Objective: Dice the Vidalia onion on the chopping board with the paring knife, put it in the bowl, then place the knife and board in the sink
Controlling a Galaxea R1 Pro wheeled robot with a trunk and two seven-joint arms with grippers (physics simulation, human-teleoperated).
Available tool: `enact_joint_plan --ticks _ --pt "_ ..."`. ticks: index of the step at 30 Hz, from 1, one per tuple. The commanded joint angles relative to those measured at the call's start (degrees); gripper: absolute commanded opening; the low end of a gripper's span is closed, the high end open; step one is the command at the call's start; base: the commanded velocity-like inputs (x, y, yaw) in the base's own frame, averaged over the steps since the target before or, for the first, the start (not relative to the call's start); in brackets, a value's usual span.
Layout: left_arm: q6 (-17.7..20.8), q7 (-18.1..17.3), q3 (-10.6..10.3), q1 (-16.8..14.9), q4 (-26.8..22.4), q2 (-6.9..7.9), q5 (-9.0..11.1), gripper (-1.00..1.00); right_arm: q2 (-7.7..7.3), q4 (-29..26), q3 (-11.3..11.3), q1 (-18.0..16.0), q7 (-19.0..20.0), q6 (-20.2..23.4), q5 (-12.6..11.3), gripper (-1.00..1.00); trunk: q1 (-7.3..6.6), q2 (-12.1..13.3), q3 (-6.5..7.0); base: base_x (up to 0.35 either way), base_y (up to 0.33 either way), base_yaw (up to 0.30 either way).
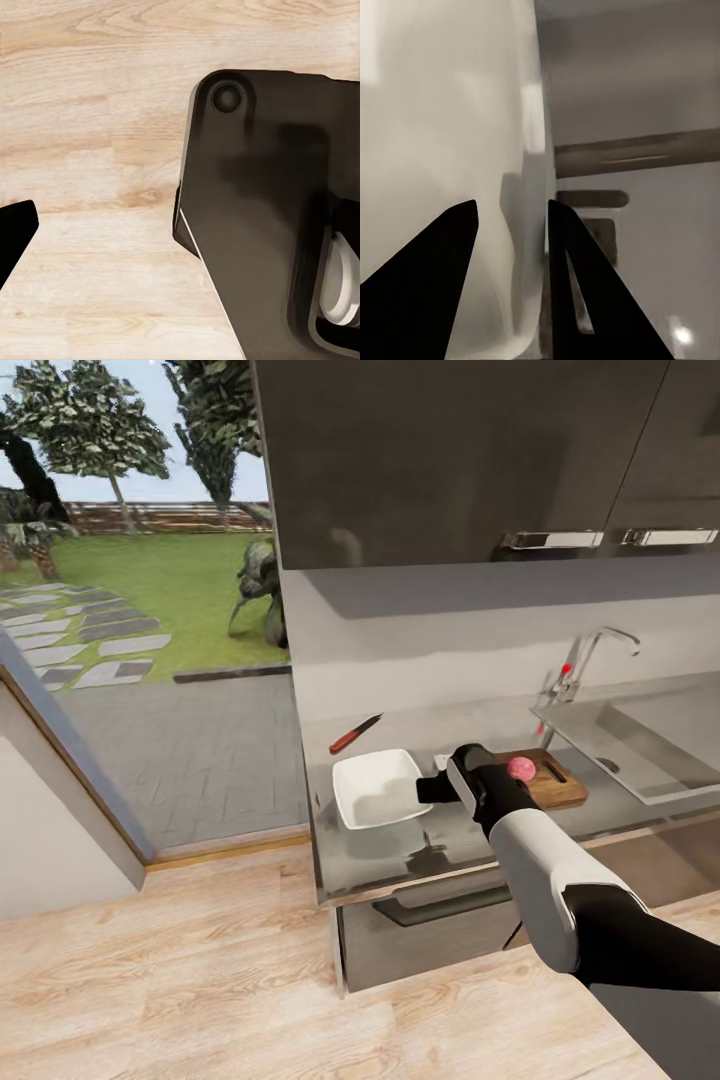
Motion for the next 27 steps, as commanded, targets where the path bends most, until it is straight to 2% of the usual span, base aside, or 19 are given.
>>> enact_joint_plan --ticks 1,6,20,27 --pt "-0.1 0.0 -0.1 0.0 -0.1 0.0 0.3 1.0 0.24 1.5 -0.2 0.0 0.4 0.2 0.5 -1.0 0.05 -0.1 -0.11 0.0 0.0 0.012" --pt "-0.1 0.0 -0.1 0.0 -0.1 0.0 0.3 1.0 1.38 1.5 -0.2 0.0 0.5 0.3 0.5 -1.0 0.05 -0.1 -0.11 0.0 0.0 0.005" --pt "-0.1 0.0 -0.1 0.0 -0.1 0.0 0.3 1.0 0.66 1.5 -0.4 0.0 0.6 0.2 0.5 -1.0 0.05 -0.1 -0.11 0.0 -0.003 0.0" --pt "-0.1 0.0 -0.2 0.0 -0.1 0.03 0.3 1.0 0.64 1.5 -0.4 0.0 0.7 0.2 0.4 -1.0 0.05 -0.1 -0.11 0.0 -0.138 0.0"
